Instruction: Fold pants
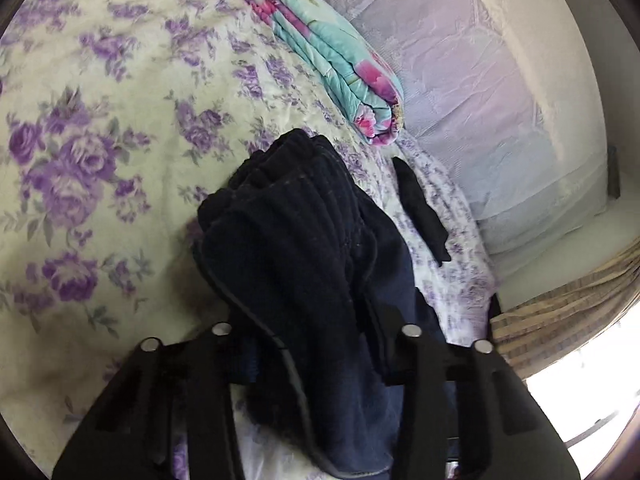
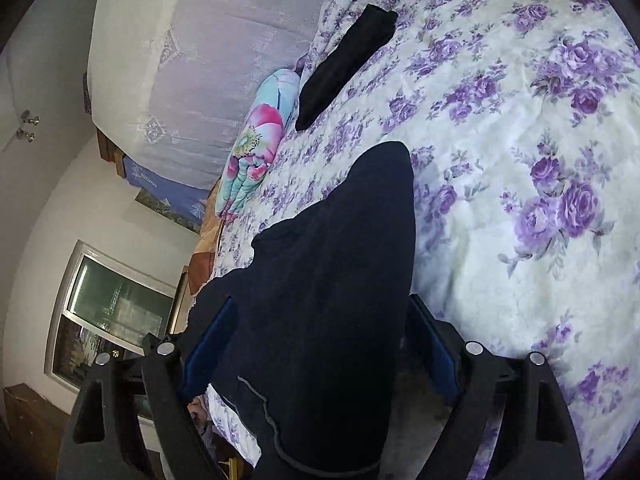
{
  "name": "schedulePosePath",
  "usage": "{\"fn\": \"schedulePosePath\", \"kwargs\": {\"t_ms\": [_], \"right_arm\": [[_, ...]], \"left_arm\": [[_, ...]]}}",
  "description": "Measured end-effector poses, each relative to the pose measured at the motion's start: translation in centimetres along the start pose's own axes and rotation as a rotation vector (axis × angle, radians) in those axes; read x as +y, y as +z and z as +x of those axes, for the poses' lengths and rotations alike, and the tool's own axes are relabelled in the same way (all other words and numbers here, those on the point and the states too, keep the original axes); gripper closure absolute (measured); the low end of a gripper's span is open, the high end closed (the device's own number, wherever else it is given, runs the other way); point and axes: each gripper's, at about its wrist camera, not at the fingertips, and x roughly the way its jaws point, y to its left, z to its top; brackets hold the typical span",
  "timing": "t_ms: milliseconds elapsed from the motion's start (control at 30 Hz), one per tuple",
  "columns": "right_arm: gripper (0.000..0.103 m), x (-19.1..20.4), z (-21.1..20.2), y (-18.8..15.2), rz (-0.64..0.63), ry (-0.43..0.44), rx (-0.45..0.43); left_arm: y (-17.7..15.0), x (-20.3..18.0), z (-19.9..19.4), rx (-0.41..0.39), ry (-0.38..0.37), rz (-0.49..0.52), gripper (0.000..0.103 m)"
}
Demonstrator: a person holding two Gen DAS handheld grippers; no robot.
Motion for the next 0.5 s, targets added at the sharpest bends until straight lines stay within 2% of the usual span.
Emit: {"fn": "schedulePosePath", "kwargs": {"t_ms": [67,167,233,267,367,500], "right_arm": [[0.018,0.0,-0.2,0.0,-0.001,0.002,-0.007],[0.017,0.2,-2.2,0.1,-0.004,-0.061,-0.123],[0.016,2.4,-3.6,0.1,-0.113,-0.145,-0.210],[0.016,4.1,-3.7,-0.1,-0.189,-0.159,-0.215],[0.016,8.6,-1.3,-1.2,-0.357,-0.122,-0.124],[0.016,13.0,5.6,-0.9,-0.429,-0.018,0.071]], "left_arm": [[-0.2,-0.5,-0.5,-0.006,0.005,0.024,0.070],[-0.3,-2.0,-1.4,-0.028,0.014,0.072,0.070],[-0.3,-3.0,-1.7,-0.037,0.031,0.107,0.070],[-0.3,-3.4,-1.7,-0.041,0.043,0.122,0.070],[-0.3,-3.8,-2.0,-0.049,0.055,0.130,0.070],[-0.3,-3.7,-2.3,-0.054,0.056,0.123,0.070]]}}
